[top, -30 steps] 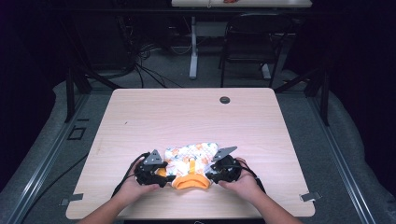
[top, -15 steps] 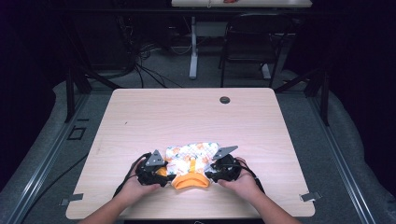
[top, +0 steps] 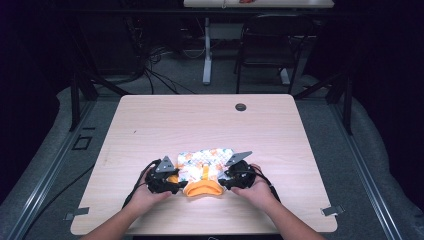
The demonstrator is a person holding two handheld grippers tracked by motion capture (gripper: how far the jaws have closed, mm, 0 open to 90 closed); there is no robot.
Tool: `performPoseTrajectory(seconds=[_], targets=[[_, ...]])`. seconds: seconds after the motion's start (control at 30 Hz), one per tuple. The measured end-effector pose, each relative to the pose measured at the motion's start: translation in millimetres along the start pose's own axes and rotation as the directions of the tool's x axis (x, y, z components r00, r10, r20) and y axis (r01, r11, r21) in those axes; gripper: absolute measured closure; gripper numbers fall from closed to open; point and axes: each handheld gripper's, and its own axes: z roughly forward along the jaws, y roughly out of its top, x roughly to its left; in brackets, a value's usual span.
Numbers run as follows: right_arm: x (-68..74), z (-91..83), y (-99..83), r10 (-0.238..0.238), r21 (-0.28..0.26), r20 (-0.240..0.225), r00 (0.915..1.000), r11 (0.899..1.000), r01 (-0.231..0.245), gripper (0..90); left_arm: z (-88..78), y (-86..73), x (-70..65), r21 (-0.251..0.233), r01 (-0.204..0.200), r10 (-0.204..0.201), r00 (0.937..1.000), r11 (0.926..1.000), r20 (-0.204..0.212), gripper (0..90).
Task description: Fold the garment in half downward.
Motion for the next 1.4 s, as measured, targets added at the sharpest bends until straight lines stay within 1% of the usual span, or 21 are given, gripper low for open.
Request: performPoseTrajectory(seconds=[0.07, 0.1, 0.13, 0.17, 0.37, 0.6, 0.77, 0.93, 1.0, 1.03, 1.07, 1.1, 1.13, 1.17, 1.2, 1.23, 1.27, 1.3, 1.33, 1.37, 1.4], targets=[[-2.0, 1.2, 2.2, 0.001, 0.004, 0.000, 1.0000, 1.000, -0.001, 54.9, 0.6, 1.1, 2.4, 0.002, 0.000, 0.000, 1.0000, 1.0000, -0.003, 41.9], [-4.0, 2.6, 4.7, -0.004, 0.004, 0.010, 0.9999, 1.000, 0.004, 54.9, 1.7, 0.9, 4.5, -0.007, 0.010, -0.010, 0.9999, 0.9999, -0.004, 42.1], [-4.0, 2.6, 4.7, -0.004, 0.004, 0.010, 0.9999, 1.000, 0.004, 54.9, 1.7, 0.9, 4.5, -0.007, 0.010, -0.010, 0.9999, 0.9999, -0.004, 42.2], [-5.7, 3.9, 6.1, 0.001, -0.001, 0.015, 0.9999, 1.000, -0.001, 54.7, 2.3, 0.8, 6.1, -0.012, 0.019, -0.019, 0.9998, 0.9998, -0.008, 42.5], [-10.5, 7.4, 9.6, 0.012, -0.012, 0.019, 0.9998, 1.000, -0.012, 54.8, 3.7, 0.6, 10.5, -0.024, 0.024, -0.025, 0.9996, 0.9994, -0.016, 43.2], [-13.5, 9.7, 13.8, 0.009, -0.005, 0.028, 0.9996, 1.000, -0.009, 54.6, 5.4, 0.3, 14.6, -0.040, 0.026, -0.027, 0.9992, 0.9989, -0.029, 44.1], [-17.0, 13.4, 17.7, 0.018, -0.017, 0.040, 0.9990, 1.000, -0.017, 54.6, 6.8, -0.1, 18.2, -0.055, 0.044, -0.046, 0.9977, 0.9975, -0.049, 45.0], [-17.1, 13.4, 18.4, 0.029, -0.019, 0.046, 0.9985, 0.999, -0.028, 54.1, 7.0, 0.3, 18.7, -0.057, 0.053, -0.057, 0.9968, 0.9969, -0.056, 45.4], [-16.6, 12.1, 18.5, 0.031, -0.025, 0.048, 0.9984, 0.999, -0.030, 53.8, 5.7, 1.0, 18.3, -0.056, 0.058, -0.061, 0.9966, 0.9968, -0.055, 45.8], [-15.5, 8.7, 19.0, 0.032, -0.038, 0.048, 0.9983, 0.999, -0.030, 53.6, 3.8, 1.4, 17.8, -0.065, 0.066, -0.069, 0.9962, 0.9957, -0.052, 46.0], [-15.5, 8.7, 19.0, 0.032, -0.038, 0.048, 0.9983, 0.999, -0.030, 53.6, 3.8, 1.4, 17.8, -0.065, 0.066, -0.069, 0.9962, 0.9957, -0.052, 46.3], [-13.9, 3.8, 19.6, 0.035, -0.059, 0.047, 0.9983, 0.998, -0.032, 53.6, 0.1, 2.0, 18.3, -0.081, 0.076, -0.080, 0.9956, 0.9938, -0.048, 46.9], [-13.9, 3.8, 19.6, 0.035, -0.059, 0.047, 0.9983, 0.998, -0.032, 53.6, 0.1, 2.0, 18.3, -0.081, 0.076, -0.080, 0.9956, 0.9938, -0.048, 47.3], [-11.3, -2.0, 19.9, 0.028, -0.072, 0.053, 0.9982, 0.997, -0.025, 53.7, -4.7, 2.2, 19.2, -0.095, 0.091, -0.095, 0.9943, 0.9914, -0.047, 47.5], [-11.3, -2.0, 19.9, 0.028, -0.072, 0.053, 0.9982, 0.997, -0.025, 53.7, -4.7, 2.2, 19.2, -0.095, 0.091, -0.095, 0.9943, 0.9914, -0.047, 47.6], [-9.5, -4.8, 19.7, 0.025, -0.076, 0.056, 0.9981, 0.997, -0.021, 53.6, -7.2, 2.3, 19.5, -0.104, 0.106, -0.111, 0.9930, 0.9889, -0.041, 47.6], [-5.4, -10.7, 19.1, 0.012, -0.077, 0.066, 0.9977, 0.997, -0.007, 53.3, -12.9, 2.4, 19.9, -0.109, 0.121, -0.126, 0.9912, 0.9866, -0.040, 47.6], [-3.5, -13.7, 18.5, 0.003, -0.072, 0.067, 0.9977, 0.997, 0.002, 53.1, -15.6, 2.4, 19.1, -0.113, 0.131, -0.136, 0.9899, 0.9850, -0.040, 47.6], [-3.5, -13.7, 18.5, 0.003, -0.072, 0.067, 0.9977, 0.997, 0.002, 53.1, -15.6, 2.4, 19.1, -0.113, 0.131, -0.136, 0.9899, 0.9850, -0.040, 47.6], [0.6, -17.9, 15.6, -0.013, -0.067, 0.077, 0.9969, 0.998, 0.018, 52.5, -21.0, 2.4, 17.8, -0.119, 0.136, -0.142, 0.9891, 0.9835, -0.040, 47.6], [0.6, -17.9, 15.6, -0.013, -0.067, 0.077, 0.9969, 0.998, 0.018, 52.5, -21.0, 2.4, 17.8, -0.119, 0.136, -0.142, 0.9891, 0.9835, -0.040, 47.6]])
